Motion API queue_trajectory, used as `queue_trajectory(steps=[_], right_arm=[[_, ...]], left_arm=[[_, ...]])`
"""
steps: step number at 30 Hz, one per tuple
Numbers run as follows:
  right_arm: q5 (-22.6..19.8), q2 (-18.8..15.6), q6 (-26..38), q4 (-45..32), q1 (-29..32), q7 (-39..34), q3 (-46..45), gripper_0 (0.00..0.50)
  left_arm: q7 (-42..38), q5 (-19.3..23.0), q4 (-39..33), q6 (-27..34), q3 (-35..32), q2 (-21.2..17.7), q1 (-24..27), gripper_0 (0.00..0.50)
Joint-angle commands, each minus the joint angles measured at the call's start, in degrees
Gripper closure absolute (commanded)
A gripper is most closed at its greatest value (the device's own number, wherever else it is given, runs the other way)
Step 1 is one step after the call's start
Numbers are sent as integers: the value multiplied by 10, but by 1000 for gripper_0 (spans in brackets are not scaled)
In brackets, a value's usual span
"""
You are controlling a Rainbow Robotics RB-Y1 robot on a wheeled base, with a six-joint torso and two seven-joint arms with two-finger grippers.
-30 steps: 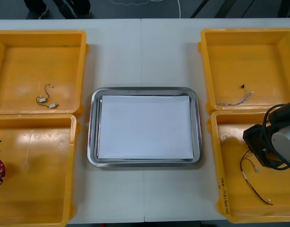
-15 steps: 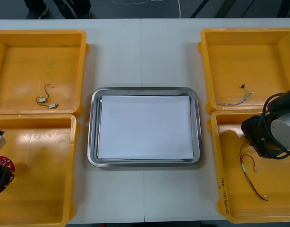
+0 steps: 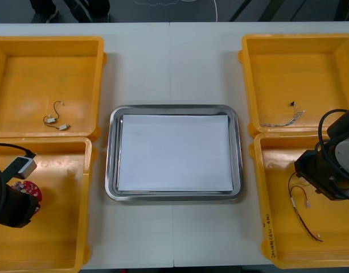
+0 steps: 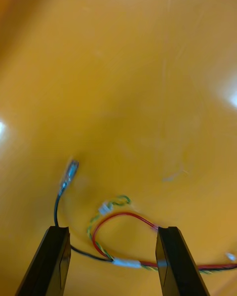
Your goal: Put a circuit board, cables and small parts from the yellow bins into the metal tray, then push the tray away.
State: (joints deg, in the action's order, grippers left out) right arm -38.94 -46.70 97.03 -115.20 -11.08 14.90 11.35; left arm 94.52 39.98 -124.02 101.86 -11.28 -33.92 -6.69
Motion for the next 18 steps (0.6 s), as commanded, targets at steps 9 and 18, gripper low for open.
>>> queue_trajectory(steps=[9, 18], right_arm=[[1, -55, 32, -118, 8, 200, -7, 0], [37, -55, 3, -158, 62, 337, -7, 0]], left_arm=[[-43, -25, -19, 10, 6, 36, 15, 500], [-42, -32, 0, 8, 8, 37, 10, 500]])
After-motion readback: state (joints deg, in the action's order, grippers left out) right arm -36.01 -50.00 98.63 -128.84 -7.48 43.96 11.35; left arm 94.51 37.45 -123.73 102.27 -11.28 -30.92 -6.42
